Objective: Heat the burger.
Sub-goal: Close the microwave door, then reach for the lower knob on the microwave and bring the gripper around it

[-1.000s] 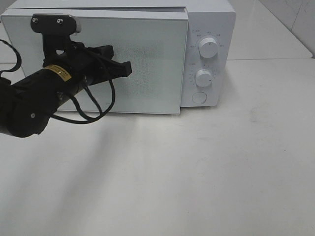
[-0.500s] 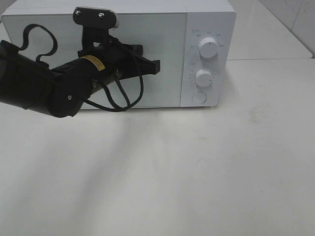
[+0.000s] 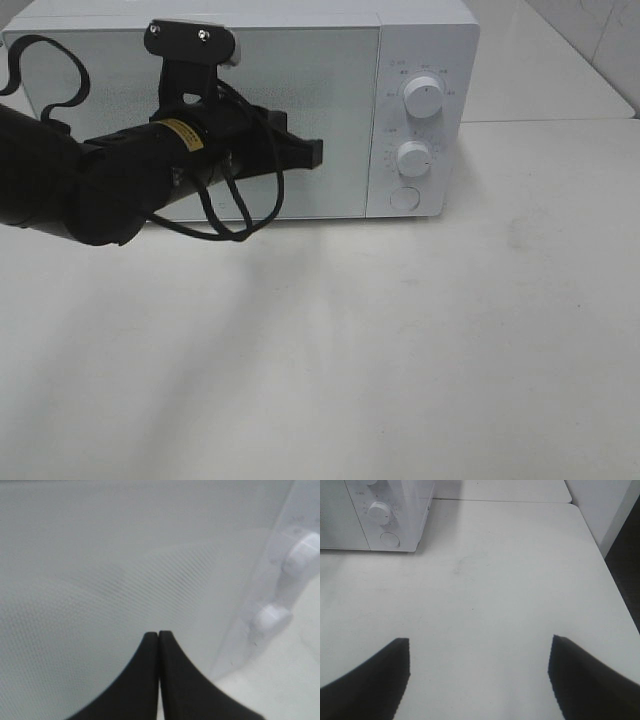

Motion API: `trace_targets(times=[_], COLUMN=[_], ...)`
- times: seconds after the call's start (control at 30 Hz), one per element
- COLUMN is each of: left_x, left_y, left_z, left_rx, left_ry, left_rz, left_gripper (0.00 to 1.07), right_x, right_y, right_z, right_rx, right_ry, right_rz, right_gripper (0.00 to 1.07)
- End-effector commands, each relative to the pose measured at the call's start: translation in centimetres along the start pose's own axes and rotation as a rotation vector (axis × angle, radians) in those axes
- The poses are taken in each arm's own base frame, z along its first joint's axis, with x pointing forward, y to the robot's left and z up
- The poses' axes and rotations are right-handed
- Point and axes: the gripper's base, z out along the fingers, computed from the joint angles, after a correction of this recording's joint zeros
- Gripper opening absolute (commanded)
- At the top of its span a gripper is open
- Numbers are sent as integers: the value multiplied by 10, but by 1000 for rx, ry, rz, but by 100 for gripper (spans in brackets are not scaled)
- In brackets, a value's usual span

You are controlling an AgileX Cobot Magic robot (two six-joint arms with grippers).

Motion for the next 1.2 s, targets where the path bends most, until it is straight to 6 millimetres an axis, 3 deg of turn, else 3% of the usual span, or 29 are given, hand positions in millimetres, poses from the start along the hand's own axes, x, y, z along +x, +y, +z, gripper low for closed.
trace_targets(times=[0.03,0.07,0.1,0.13,0.17,0.2,0.23,0.27,0.5,0.67,0.83,0.93,1.0,1.03,1.1,1.2], left_x=[2,6,12,12,14,18,18,20,20,6,-3,-10,-16,-16,-20,-21], left_y=[-8,-9,-11,-11,-11,-12,-12,-12,-14,-17,-14,-2,19,19,46,61], left_z=[-12,-18,-23,-23,-25,-29,-29,-31,-53,-83,-99,-109,-118,-118,-129,-136], left_rx=[23,32,40,40,41,46,46,49,74,103,109,82,30,30,-36,-73], left_ry=[74,147,249,249,285,367,367,406,610,752,811,851,892,892,943,974], left_rz=[-13,-14,-23,-23,-27,-26,-26,-26,-20,-20,-25,-75,-136,-136,-210,-251], left_gripper=[1,13,38,38,55,86,86,100,99,99,98,98,98,98,98,98], right_x=[3,3,3,3,3,3,3,3,3,3,3,3,3,3,3,3], right_y=[0,0,0,0,0,0,0,0,0,0,0,0,0,0,0,0], right_z=[-3,-3,-3,-3,-3,-3,-3,-3,-3,-3,-3,-3,-3,-3,-3,-3], right_rx=[7,7,7,7,7,7,7,7,7,7,7,7,7,7,7,7], right_ry=[-23,-23,-23,-23,-23,-23,-23,-23,-23,-23,-23,-23,-23,-23,-23,-23], right_rz=[6,6,6,6,6,6,6,6,6,6,6,6,6,6,6,6], right_gripper=[75,75,75,75,75,75,75,75,75,75,75,75,75,75,75,75])
